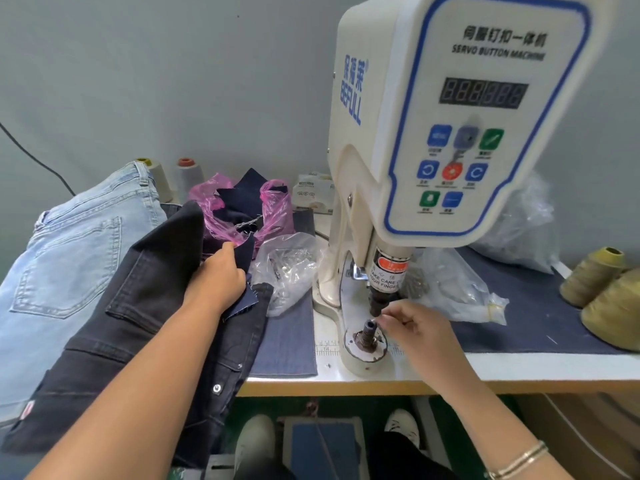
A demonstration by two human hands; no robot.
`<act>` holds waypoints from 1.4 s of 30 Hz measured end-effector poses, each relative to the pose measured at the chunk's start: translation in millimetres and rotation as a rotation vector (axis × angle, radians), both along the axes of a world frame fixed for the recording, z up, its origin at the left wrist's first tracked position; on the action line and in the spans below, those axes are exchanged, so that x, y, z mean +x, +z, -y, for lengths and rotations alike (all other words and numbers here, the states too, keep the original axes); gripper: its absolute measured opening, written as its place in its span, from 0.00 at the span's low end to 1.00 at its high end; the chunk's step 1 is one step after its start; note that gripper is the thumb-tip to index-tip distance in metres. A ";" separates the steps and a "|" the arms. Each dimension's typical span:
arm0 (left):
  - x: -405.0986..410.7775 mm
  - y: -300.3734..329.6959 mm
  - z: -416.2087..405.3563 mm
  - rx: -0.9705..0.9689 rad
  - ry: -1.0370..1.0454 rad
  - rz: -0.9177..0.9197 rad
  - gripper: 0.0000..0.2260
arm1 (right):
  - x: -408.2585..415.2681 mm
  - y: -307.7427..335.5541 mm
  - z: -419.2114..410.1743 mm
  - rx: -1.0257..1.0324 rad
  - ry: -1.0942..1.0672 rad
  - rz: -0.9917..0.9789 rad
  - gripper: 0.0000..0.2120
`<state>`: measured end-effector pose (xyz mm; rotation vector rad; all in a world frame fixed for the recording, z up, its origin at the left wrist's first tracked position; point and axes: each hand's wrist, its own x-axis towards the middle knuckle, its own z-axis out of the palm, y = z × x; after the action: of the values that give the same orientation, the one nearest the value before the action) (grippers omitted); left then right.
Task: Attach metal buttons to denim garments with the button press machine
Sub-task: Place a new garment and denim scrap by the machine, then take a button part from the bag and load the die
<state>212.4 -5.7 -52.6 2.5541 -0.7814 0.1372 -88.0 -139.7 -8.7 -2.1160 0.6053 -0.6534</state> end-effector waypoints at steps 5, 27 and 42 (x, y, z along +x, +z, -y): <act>0.0 -0.8 -0.5 0.011 -0.011 0.018 0.07 | 3.2 -0.2 3.3 -0.221 0.026 -0.079 0.18; 0.4 -2.5 -1.8 0.017 -0.008 0.031 0.06 | -21.2 30.7 110.6 -0.355 -0.350 -0.521 0.14; 1.5 -3.8 -0.5 0.034 -0.011 0.032 0.06 | 44.7 2.6 123.8 -0.631 -0.281 -1.116 0.08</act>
<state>213.8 -5.2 -56.4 2.5850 -0.8159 0.1629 -43.3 -263.5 -6.1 -2.9463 1.4472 0.3519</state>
